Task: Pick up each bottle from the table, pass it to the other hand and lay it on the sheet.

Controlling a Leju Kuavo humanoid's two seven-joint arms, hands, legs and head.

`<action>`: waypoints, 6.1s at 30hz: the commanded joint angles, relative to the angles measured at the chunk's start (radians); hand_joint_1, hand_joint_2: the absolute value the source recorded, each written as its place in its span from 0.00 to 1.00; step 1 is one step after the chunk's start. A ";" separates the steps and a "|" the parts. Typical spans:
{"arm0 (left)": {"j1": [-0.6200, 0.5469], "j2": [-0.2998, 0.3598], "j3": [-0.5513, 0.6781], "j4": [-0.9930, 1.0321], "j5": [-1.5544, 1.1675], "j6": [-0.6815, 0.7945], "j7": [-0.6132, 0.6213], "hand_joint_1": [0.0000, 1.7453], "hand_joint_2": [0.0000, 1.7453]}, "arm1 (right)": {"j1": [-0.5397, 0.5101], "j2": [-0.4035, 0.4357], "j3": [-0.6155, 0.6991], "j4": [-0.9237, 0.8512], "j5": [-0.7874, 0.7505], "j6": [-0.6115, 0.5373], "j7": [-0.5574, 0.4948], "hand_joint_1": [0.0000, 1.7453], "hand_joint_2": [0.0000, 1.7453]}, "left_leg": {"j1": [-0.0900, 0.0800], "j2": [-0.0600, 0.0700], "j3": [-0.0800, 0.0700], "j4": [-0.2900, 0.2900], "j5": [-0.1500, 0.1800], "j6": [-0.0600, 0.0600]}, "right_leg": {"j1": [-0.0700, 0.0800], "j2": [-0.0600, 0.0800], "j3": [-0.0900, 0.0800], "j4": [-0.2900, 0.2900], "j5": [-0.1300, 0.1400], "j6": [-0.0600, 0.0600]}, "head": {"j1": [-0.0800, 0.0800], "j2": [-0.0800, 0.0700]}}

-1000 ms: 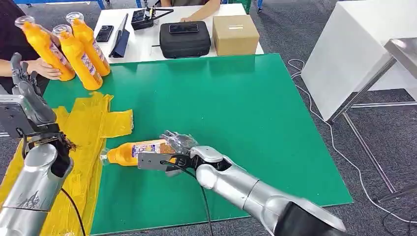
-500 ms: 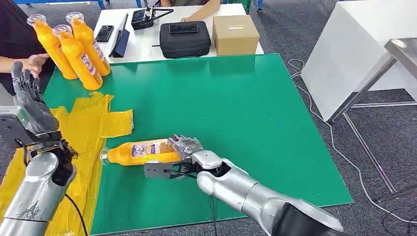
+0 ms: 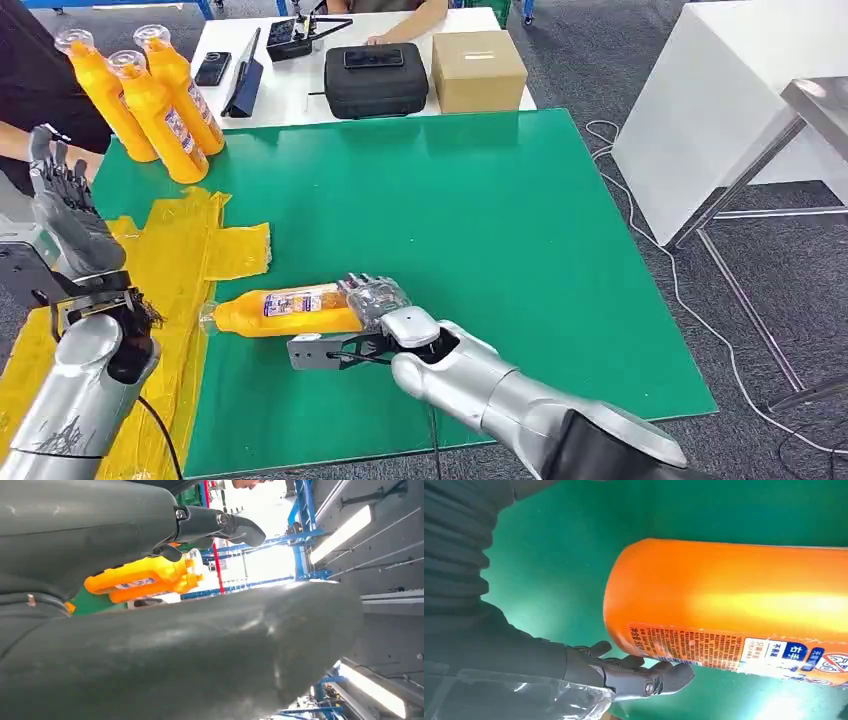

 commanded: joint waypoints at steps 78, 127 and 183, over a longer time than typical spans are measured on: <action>-0.047 -0.018 -0.009 0.041 0.048 -0.035 -0.005 0.00 0.00 | -0.010 -0.155 -0.063 -0.288 0.096 0.011 0.064 0.00 0.00 | 0.000 0.000 0.002 0.000 0.001 0.001 | 0.000 -0.001 0.002 -0.001 0.002 0.003 | 0.000 0.000; -0.035 -0.059 -0.045 -0.020 0.074 -0.016 0.006 0.00 0.00 | -0.014 0.036 0.049 0.223 0.057 0.052 0.032 0.00 1.00 | 0.000 -0.002 0.005 -0.002 0.000 0.000 | 0.000 -0.003 0.006 -0.003 0.001 0.003 | 0.000 0.000; 0.049 -0.040 -0.033 -0.036 0.336 -0.228 0.255 0.00 1.00 | 0.121 -0.315 -0.467 -0.556 -0.171 -0.246 -0.044 1.00 1.00 | -0.003 -0.005 0.000 0.000 0.001 0.002 | -0.003 -0.005 0.001 -0.002 0.002 0.005 | 0.000 0.000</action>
